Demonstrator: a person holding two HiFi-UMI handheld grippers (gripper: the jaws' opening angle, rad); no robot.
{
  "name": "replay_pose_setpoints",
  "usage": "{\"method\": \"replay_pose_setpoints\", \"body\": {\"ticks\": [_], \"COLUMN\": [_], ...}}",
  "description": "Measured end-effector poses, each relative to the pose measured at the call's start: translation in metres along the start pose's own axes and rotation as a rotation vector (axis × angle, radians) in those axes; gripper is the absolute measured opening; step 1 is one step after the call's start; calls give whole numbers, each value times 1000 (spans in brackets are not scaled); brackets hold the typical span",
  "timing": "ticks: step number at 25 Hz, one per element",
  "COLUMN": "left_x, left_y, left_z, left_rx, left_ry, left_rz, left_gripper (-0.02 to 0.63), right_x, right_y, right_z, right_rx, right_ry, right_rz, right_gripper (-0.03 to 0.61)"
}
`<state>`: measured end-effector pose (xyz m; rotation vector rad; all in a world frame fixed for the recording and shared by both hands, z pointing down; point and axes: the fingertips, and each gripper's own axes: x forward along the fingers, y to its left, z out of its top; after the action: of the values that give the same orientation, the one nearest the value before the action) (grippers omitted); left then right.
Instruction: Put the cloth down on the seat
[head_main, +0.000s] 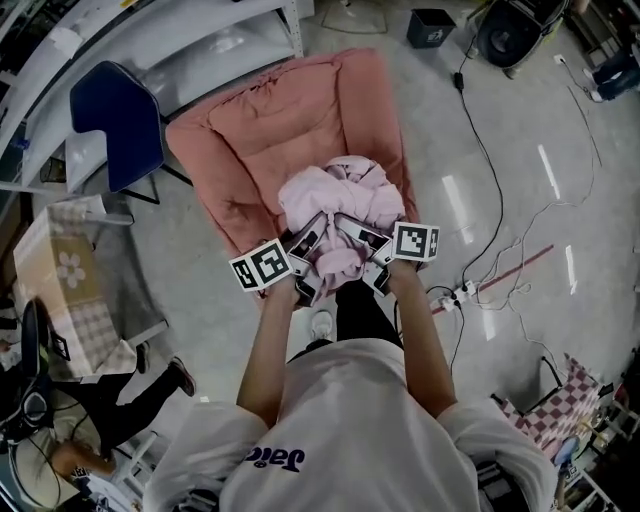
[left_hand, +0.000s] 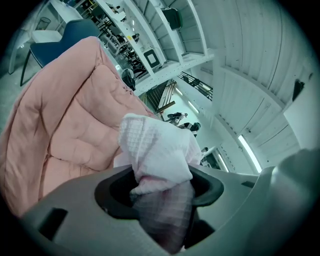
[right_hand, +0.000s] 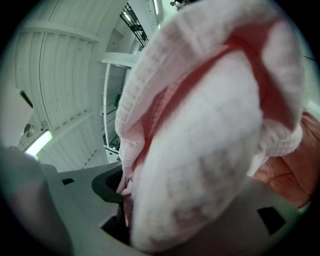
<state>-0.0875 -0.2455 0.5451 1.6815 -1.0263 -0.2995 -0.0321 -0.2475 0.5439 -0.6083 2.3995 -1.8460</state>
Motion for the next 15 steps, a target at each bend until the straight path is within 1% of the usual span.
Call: {"method": "replay_pose_setpoints", "body": {"ticks": [8,15], "left_x": [31,66], "left_y": [49,119], "left_z": [0,-3], "left_rx": [-33,-82], "left_ry": [12,28], "left_rz": [42,97], "left_gripper": [262,259], "right_x": [23,56], "right_y": [-55,-126], "right_z": [7,9], "right_rx": [21,81], "right_ry": [68,112], "right_rz": [-35,-66], "right_gripper": [302,302]}}
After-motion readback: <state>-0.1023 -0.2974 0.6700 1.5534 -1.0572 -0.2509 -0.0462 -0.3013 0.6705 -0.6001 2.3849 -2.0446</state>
